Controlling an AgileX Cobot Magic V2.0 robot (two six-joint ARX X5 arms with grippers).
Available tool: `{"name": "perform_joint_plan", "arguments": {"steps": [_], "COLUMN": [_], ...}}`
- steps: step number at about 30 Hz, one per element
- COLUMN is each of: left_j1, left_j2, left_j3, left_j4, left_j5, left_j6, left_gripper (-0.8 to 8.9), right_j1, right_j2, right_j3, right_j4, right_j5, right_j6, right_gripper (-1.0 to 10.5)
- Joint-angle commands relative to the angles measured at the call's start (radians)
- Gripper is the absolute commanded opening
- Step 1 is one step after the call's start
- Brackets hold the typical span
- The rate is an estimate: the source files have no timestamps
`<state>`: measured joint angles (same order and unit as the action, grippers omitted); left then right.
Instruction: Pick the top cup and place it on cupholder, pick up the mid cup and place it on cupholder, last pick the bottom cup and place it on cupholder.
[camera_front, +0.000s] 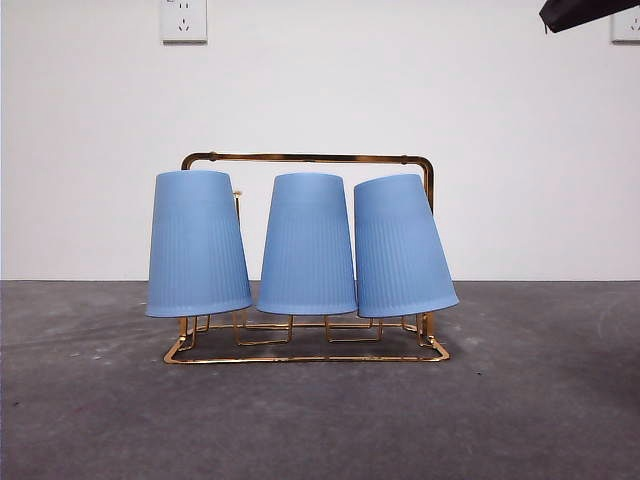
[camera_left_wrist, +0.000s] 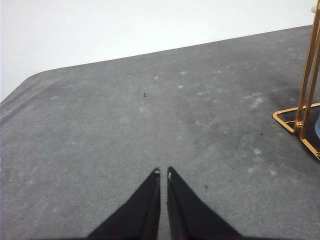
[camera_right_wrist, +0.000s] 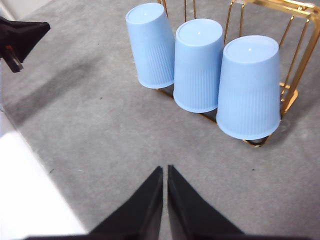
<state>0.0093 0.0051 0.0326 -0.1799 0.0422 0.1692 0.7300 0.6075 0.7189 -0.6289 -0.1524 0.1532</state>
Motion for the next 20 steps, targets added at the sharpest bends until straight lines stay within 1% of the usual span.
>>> {"name": "perform_joint_plan", "arguments": {"steps": [1, 2, 6, 11, 16, 20], "left_j1": [0.003, 0.003, 0.003, 0.003, 0.003, 0.003], "left_j2": [-0.002, -0.002, -0.002, -0.002, -0.002, -0.002], "left_j3": [-0.021, -0.021, -0.021, -0.021, -0.021, -0.021], "left_j4": [-0.007, -0.007, -0.007, -0.007, -0.007, -0.007], "left_j5": [-0.002, -0.002, -0.002, -0.002, -0.002, -0.002], "left_j6": [0.000, 0.000, 0.000, 0.000, 0.000, 0.000], "left_gripper": [0.15, 0.15, 0.15, 0.15, 0.15, 0.15], "right_j1": [-0.047, -0.074, -0.247, -0.450, -0.589, -0.651], "right_j2": [-0.032, -0.045, -0.150, -0.303, -0.433, -0.511], "right_j3": [0.003, -0.006, -0.097, -0.270, -0.437, -0.545], "right_j4": [0.028, 0.050, 0.186, 0.348, 0.473, 0.548], "right_j5": [0.019, 0.019, 0.019, 0.021, 0.022, 0.022], "right_j6": [-0.064, -0.069, -0.070, -0.119, -0.142, -0.142], "right_gripper": [0.1, 0.1, 0.1, 0.1, 0.1, 0.1]}}
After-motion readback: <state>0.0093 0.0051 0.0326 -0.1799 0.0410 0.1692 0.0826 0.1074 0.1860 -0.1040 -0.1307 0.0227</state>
